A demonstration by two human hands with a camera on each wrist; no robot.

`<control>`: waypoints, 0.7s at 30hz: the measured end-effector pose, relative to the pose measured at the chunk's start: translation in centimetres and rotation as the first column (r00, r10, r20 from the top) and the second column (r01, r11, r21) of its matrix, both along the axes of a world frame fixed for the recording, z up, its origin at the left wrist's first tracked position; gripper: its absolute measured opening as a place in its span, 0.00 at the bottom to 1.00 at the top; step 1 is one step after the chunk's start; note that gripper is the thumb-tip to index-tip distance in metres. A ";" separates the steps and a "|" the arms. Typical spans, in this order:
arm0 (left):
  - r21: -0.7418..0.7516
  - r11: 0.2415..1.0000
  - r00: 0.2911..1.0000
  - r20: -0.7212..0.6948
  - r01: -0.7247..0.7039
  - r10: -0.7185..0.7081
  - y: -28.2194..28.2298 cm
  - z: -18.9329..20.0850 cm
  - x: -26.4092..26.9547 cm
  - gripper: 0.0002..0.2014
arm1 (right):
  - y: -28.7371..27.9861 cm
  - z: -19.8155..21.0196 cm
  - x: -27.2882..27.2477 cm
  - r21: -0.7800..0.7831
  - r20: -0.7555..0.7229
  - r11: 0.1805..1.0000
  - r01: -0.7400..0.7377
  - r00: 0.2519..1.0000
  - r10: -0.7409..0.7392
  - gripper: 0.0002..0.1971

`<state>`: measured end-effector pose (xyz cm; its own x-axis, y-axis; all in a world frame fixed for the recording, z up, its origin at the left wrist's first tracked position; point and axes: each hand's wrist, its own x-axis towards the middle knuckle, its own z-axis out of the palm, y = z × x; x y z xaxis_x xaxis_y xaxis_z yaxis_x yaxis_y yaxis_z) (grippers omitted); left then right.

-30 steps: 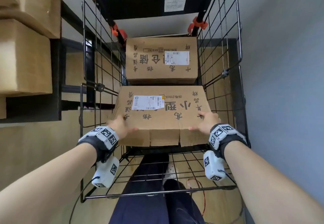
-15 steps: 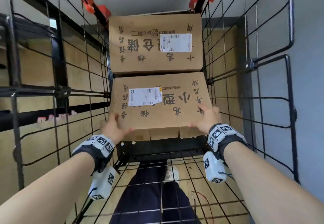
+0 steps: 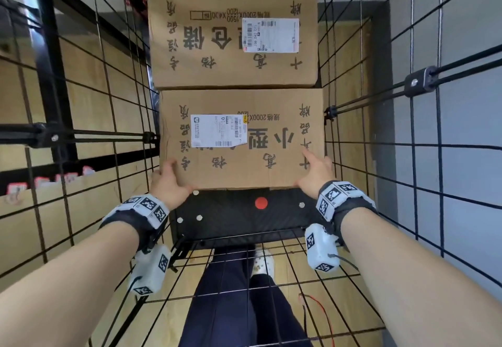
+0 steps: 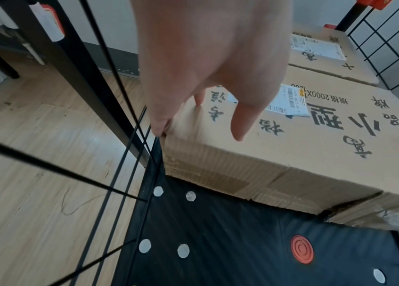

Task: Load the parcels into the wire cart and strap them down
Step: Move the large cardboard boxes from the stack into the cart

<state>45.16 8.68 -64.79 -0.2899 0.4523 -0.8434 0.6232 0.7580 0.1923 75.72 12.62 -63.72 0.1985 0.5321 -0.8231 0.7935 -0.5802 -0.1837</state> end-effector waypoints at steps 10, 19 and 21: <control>-0.015 0.998 0.997 0.041 0.068 -0.067 0.9 2.6 0.8 0.30 | 2.2 1.7 0.2 -0.084 -0.015 0.981 -0.174 0.985 0.173 0.38; 0.195 0.964 0.984 -0.017 0.178 -0.178 2.9 15.6 3.4 0.20 | 4.0 15.6 -2.9 0.108 -0.012 0.927 -0.358 0.932 0.361 0.23; 0.256 0.944 0.978 -0.047 0.210 -0.205 2.6 19.6 4.0 0.20 | 3.4 19.6 -3.8 0.169 0.009 0.892 -0.420 0.905 0.425 0.22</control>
